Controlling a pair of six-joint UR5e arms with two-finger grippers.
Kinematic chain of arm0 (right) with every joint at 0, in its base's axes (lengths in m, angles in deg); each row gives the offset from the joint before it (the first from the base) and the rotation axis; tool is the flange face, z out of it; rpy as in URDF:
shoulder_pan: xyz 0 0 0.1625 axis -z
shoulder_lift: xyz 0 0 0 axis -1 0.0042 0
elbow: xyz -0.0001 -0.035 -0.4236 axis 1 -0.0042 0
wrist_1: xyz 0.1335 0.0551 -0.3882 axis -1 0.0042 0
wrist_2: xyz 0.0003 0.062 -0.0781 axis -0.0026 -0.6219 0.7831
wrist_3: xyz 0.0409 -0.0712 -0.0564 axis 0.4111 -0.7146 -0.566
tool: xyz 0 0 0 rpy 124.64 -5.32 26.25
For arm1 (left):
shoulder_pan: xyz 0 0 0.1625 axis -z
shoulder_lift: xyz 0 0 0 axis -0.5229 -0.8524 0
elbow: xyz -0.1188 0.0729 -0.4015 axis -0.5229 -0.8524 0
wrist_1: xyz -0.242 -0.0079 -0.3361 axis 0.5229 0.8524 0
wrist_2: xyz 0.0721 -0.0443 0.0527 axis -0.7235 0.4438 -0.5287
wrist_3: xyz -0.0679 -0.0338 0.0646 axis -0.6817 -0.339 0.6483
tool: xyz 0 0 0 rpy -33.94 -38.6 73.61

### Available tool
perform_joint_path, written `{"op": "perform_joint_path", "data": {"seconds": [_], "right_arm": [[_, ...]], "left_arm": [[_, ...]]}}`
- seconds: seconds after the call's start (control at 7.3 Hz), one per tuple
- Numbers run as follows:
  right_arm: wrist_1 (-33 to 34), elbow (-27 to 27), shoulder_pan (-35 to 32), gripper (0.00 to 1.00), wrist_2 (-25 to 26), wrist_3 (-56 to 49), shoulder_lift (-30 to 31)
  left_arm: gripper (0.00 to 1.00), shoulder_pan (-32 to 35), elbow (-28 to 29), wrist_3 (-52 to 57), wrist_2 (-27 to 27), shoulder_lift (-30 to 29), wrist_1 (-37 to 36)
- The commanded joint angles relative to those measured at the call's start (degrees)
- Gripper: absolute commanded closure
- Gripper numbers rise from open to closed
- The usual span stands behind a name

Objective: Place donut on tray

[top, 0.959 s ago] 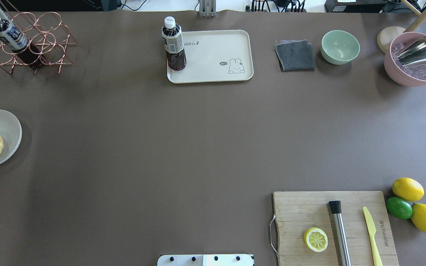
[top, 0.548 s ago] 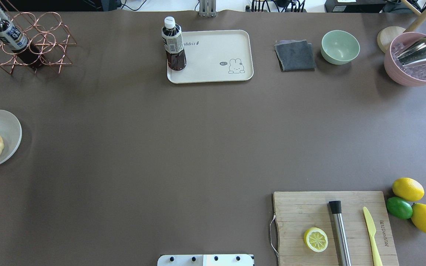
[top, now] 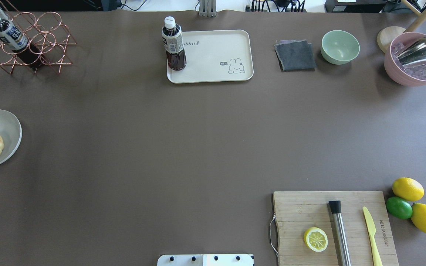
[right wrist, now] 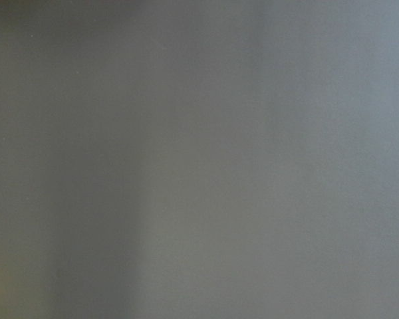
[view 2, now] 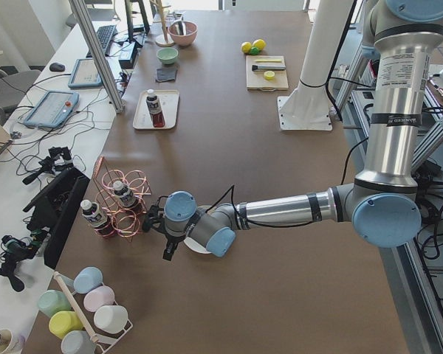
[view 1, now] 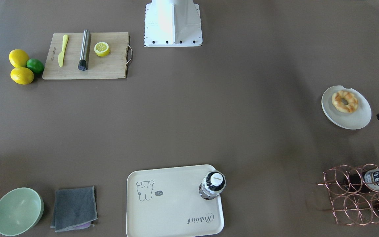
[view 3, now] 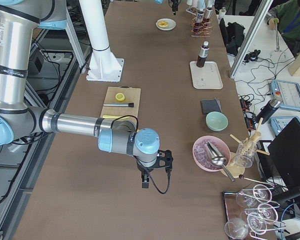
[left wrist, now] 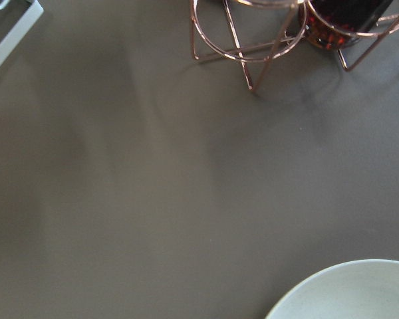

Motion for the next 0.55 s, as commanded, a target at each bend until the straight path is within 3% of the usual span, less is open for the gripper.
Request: {"op": "perform_joint_path", "data": {"seconds": [0.0,0.41], "right_arm": [[0.0,0.9,3.1,0.0,-3.6,0.1,0.0],[0.0,0.9,3.2,0.0,-3.8,0.0,0.0]], "left_arm": [[0.08,-3.5,2.3,-0.4,0.3,1.5,5.0],[0.4,-4.9,4.9,0.0,0.3,2.2,8.8]]}}
